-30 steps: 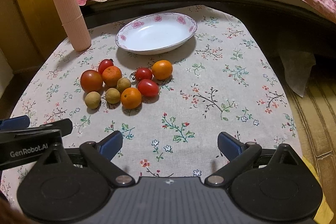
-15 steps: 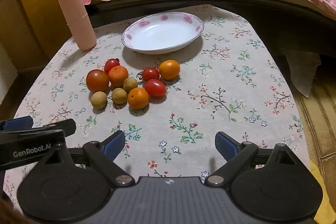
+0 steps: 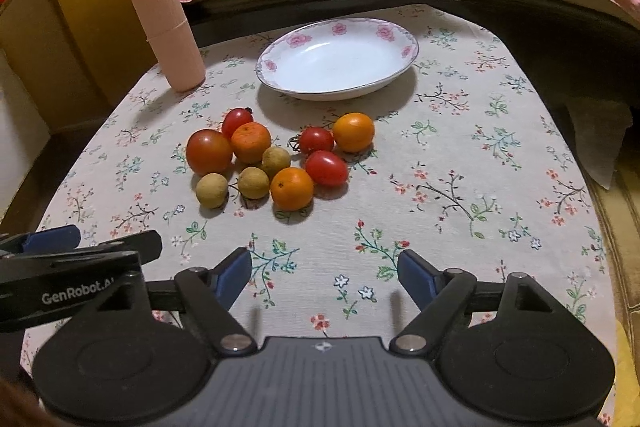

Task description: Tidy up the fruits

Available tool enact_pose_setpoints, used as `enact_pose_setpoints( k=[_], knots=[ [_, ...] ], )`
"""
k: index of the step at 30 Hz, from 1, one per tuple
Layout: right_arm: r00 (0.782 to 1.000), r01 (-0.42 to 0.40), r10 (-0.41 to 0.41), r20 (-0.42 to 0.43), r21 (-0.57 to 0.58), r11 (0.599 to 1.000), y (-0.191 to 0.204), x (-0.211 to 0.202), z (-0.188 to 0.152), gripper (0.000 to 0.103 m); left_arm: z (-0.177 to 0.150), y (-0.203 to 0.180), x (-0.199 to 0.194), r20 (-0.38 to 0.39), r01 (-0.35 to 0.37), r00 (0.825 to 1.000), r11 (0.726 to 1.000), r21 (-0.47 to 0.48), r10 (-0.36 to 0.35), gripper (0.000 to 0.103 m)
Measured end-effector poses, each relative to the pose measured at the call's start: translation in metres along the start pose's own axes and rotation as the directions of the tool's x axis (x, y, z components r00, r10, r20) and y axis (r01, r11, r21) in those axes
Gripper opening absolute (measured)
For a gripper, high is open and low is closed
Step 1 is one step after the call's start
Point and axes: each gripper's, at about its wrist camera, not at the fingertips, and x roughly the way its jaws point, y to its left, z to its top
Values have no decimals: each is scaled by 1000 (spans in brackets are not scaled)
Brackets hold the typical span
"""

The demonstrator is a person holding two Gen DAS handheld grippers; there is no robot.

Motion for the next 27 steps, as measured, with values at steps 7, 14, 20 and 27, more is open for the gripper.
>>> enact_pose_setpoints(
  k=[7,14,20,27],
  knots=[
    [1000,-30,30,5,-24,999,3,8,6,82,0,8,7,-14,29,999,999,-29,-29,91],
    [998,-58,58,9,-38,998,1,18,13,81,0,9,8,-4,54,999,998,-22,-54,94],
    [996,-93,93,-6,-45,995,2,32,19,65,-1,5,9,11,70,997,997,14,-70,94],
    [993,-117,116,-16,-52,992,6,49,26,47,-4,4,11,16,100,995,995,31,-100,95]
  ],
)
